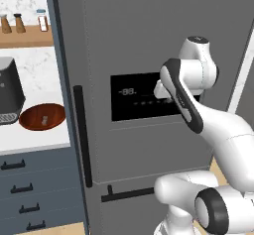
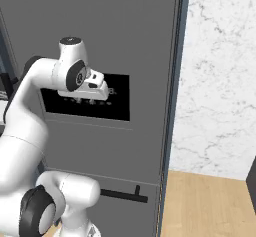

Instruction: Grab a lemon wedge from the fridge and one ice cube from the ice bowl, and put them in the glass of lemonade.

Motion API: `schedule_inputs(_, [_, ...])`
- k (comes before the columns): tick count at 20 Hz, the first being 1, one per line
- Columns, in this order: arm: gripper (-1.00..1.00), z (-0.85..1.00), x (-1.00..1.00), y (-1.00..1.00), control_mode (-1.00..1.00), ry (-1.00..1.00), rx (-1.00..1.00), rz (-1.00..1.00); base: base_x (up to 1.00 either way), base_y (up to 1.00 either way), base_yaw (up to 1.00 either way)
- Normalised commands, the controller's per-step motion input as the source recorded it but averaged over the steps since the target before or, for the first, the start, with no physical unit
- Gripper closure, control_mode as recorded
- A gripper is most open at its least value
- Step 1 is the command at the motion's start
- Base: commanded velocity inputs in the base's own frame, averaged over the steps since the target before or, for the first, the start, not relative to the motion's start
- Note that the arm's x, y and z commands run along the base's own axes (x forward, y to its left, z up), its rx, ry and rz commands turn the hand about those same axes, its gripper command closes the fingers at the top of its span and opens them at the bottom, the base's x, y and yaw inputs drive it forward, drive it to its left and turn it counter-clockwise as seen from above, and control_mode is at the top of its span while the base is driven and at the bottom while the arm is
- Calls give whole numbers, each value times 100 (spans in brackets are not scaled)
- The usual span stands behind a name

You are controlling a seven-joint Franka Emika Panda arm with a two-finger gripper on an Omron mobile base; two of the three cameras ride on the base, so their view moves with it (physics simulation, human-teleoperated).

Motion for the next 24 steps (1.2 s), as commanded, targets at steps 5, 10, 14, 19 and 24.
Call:
schedule_inputs(5, [-100,0,-31,0,-100,-2,0,0,0,0,0])
schedule_inputs(10, [-100,0,-37,23,-100,-21,-1,2,0,0,0])
schedule_inputs(14, [-100,0,-13,25,100,-11,0,3,-10,32,0])
schedule_inputs(19, [-100,0,0,0,100,0,0,0,-2,95,0])
schedule_inputs(24, [-100,0,0,0,100,0,0,0,-29,51,0])
